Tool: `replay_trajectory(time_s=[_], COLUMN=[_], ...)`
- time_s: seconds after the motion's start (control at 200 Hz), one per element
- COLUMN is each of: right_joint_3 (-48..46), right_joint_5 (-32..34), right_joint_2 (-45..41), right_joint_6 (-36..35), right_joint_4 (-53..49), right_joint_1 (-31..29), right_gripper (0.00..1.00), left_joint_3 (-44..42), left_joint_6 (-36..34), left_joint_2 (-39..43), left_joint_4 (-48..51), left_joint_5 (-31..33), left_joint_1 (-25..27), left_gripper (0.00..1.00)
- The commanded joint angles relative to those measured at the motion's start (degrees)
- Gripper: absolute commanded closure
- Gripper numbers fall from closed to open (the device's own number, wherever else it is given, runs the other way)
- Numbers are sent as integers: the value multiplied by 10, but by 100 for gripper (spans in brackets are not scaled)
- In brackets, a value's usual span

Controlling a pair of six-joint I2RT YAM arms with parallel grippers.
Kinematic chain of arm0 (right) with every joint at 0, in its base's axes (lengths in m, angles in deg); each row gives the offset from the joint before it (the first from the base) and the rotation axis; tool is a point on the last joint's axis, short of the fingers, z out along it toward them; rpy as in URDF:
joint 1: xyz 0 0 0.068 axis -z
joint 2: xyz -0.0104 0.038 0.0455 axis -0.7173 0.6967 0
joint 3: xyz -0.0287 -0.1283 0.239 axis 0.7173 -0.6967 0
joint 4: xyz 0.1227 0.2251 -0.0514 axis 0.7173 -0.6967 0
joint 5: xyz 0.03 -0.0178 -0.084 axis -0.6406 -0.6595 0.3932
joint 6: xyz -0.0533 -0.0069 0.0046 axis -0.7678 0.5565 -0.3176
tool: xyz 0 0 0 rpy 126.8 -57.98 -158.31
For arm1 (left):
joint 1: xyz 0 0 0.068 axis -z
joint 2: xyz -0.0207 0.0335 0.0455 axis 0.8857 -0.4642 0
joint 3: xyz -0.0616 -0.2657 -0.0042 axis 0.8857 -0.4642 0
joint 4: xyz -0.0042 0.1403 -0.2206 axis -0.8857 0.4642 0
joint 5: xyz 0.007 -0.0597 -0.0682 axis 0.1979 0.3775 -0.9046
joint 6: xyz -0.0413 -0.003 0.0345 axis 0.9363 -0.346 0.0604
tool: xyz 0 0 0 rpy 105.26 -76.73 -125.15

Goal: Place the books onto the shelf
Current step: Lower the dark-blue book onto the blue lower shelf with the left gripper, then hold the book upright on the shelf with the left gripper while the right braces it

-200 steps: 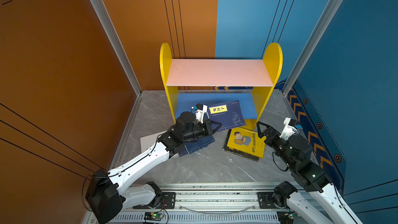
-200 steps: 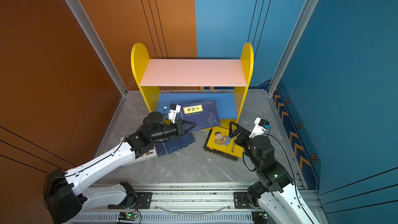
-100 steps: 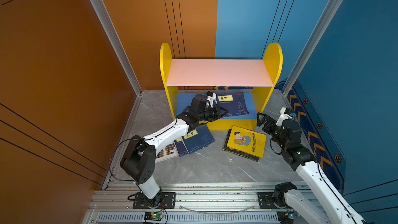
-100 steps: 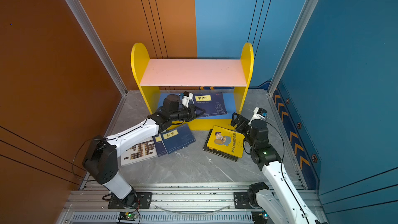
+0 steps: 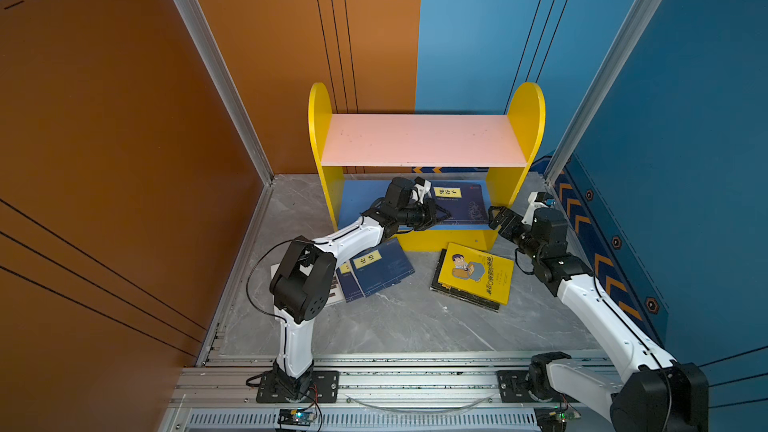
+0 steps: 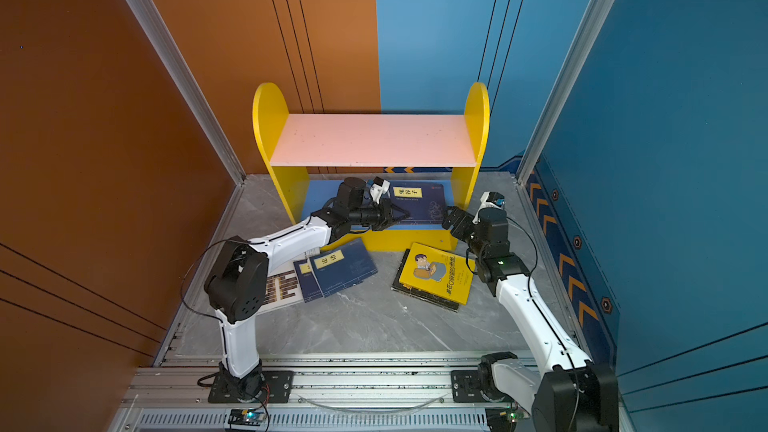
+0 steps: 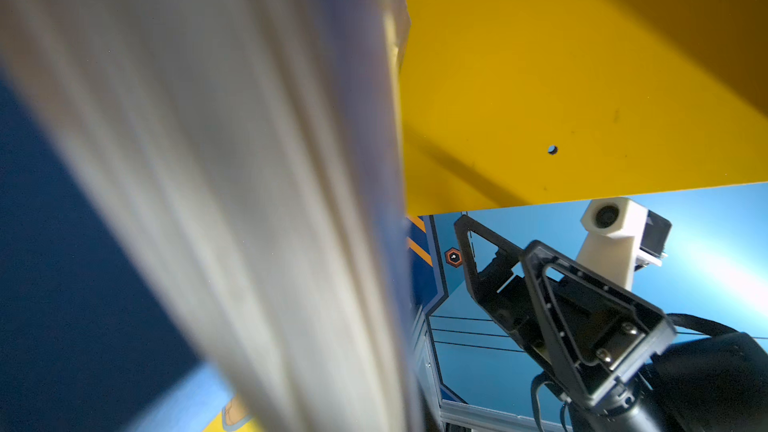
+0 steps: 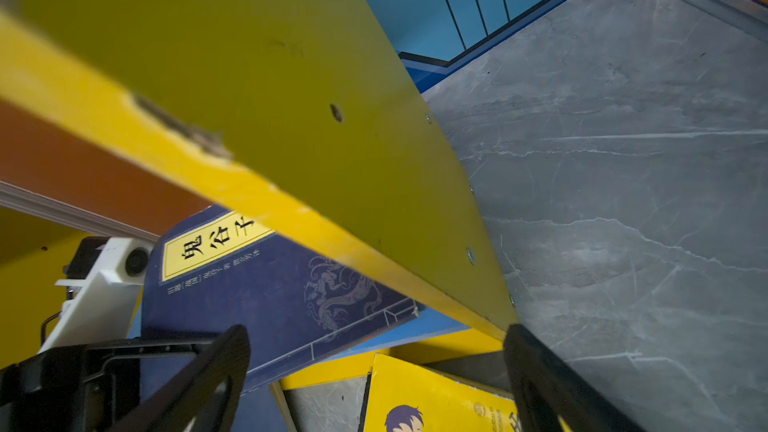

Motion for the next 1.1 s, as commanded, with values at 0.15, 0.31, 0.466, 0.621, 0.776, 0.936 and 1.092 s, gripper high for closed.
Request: replay_trajectory(time_s=[0.15,0.31,0.466,0.621,0.776,0.936,1.092], right_joint_3=[18,45,54,63,66,76,78], right_joint_5=[42,30,27,32,34,37,36], right_joint_2=[40,86,114,141,150,159,165], right_joint_6=[-27,-34,-33,-28,-22,-25,-25], right_joint_4=[19,13,22,20,20,7,4], right_joint_1=[17,18,17,16,17,17,16], right_gripper=[4,6,7,9,9,10,10], left_joint_3=[54,70,84,112,119,117,119], left_joint_6=[12,18,-4,-26,-29,-30,-28], left_joint_2=[-38,-58,-64,-74,-78,-81,-85], left_joint_4=[-24,-23,15,49,58,63,64], left_joint_5=[-47,-56,-55,-70,-85,-94,-92], left_joint_1=[-6,-4,-5,-4,-4,-4,-4], left_gripper=[100,100,100,100,100,100,100])
